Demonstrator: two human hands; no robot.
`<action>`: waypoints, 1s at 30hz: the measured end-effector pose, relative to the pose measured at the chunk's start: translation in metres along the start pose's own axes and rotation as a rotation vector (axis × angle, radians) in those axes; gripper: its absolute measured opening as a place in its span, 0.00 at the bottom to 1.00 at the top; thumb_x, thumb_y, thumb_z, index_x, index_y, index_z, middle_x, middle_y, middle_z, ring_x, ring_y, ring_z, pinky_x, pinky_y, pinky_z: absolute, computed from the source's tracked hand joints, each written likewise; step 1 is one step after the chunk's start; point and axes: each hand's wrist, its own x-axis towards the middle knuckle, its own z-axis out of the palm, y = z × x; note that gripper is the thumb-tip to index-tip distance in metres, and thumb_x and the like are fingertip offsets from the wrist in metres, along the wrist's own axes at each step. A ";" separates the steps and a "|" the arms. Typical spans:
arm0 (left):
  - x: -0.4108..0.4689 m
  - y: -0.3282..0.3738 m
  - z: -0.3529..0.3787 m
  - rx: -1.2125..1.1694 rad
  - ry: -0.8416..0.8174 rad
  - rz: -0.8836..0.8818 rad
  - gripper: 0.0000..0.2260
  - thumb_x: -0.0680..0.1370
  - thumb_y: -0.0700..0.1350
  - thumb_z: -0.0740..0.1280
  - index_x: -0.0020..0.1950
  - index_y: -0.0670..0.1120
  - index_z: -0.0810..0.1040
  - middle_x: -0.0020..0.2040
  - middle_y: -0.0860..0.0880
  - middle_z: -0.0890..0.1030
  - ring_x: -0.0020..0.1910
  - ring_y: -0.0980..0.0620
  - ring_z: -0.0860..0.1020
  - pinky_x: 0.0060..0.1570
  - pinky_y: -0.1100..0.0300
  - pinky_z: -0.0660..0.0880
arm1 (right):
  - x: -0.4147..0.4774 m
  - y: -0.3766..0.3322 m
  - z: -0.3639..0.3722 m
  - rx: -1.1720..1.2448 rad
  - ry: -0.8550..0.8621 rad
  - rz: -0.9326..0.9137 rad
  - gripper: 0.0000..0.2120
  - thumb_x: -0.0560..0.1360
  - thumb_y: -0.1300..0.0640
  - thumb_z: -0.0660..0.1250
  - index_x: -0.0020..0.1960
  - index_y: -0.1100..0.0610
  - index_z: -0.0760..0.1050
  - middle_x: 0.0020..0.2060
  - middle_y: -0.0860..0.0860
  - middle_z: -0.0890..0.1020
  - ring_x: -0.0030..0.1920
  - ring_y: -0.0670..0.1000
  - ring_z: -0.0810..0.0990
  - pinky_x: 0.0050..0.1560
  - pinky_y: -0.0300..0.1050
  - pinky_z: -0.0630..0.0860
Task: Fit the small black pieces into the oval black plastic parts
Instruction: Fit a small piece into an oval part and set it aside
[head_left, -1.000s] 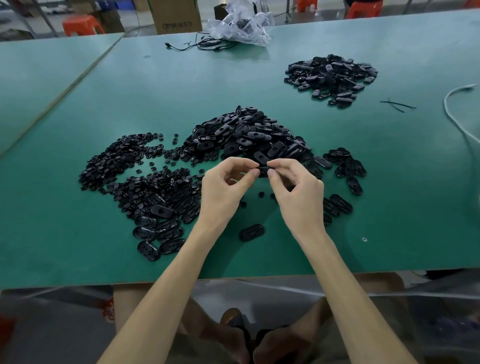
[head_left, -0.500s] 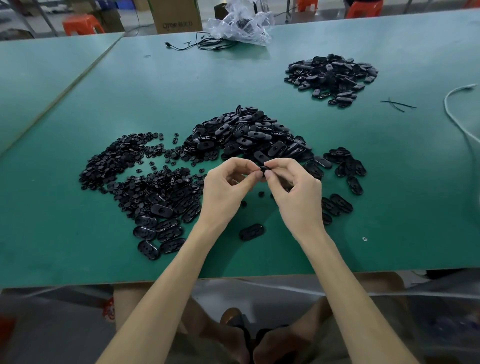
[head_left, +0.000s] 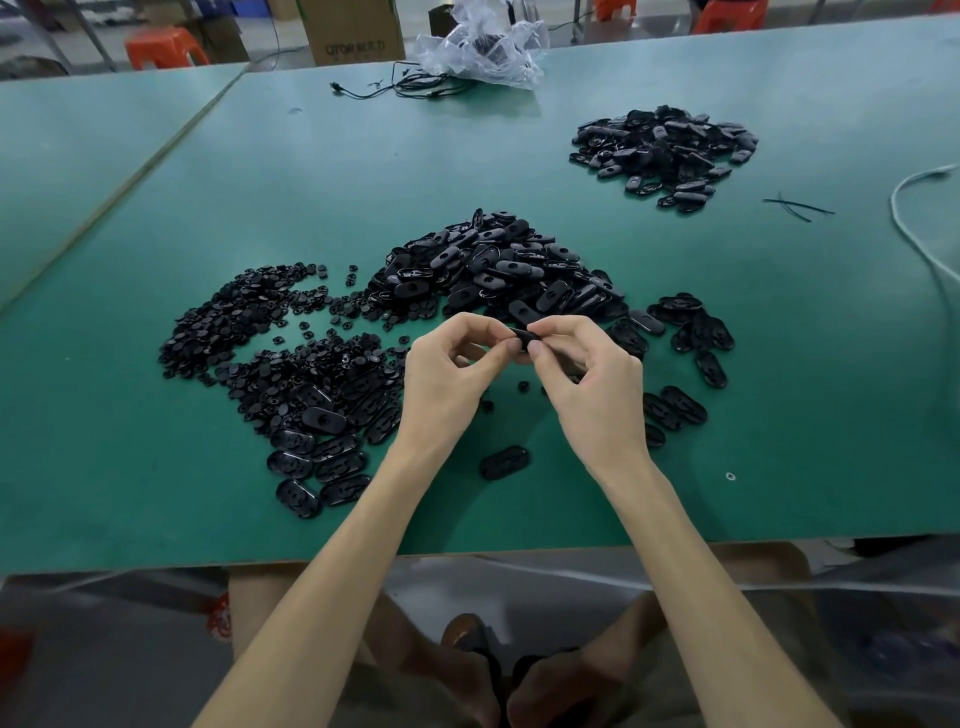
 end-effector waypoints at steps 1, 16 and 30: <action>0.000 0.000 -0.001 0.005 0.003 -0.003 0.03 0.78 0.45 0.76 0.48 0.48 0.84 0.43 0.52 0.87 0.38 0.50 0.80 0.37 0.61 0.73 | 0.000 0.000 0.000 0.003 -0.003 0.000 0.06 0.80 0.63 0.71 0.56 0.55 0.81 0.44 0.42 0.88 0.49 0.39 0.86 0.51 0.30 0.78; 0.002 0.001 -0.001 -0.048 0.073 -0.085 0.07 0.77 0.44 0.77 0.53 0.47 0.84 0.48 0.54 0.86 0.47 0.57 0.84 0.47 0.64 0.78 | -0.002 -0.005 -0.001 0.091 -0.046 -0.005 0.08 0.80 0.65 0.72 0.56 0.55 0.81 0.56 0.51 0.83 0.54 0.46 0.87 0.56 0.41 0.82; -0.001 0.005 0.000 -0.134 0.048 -0.053 0.08 0.77 0.42 0.77 0.52 0.46 0.80 0.49 0.45 0.86 0.49 0.47 0.85 0.50 0.60 0.80 | -0.001 -0.005 -0.002 -0.005 0.007 0.010 0.05 0.78 0.61 0.74 0.53 0.55 0.82 0.47 0.46 0.85 0.49 0.45 0.84 0.53 0.43 0.81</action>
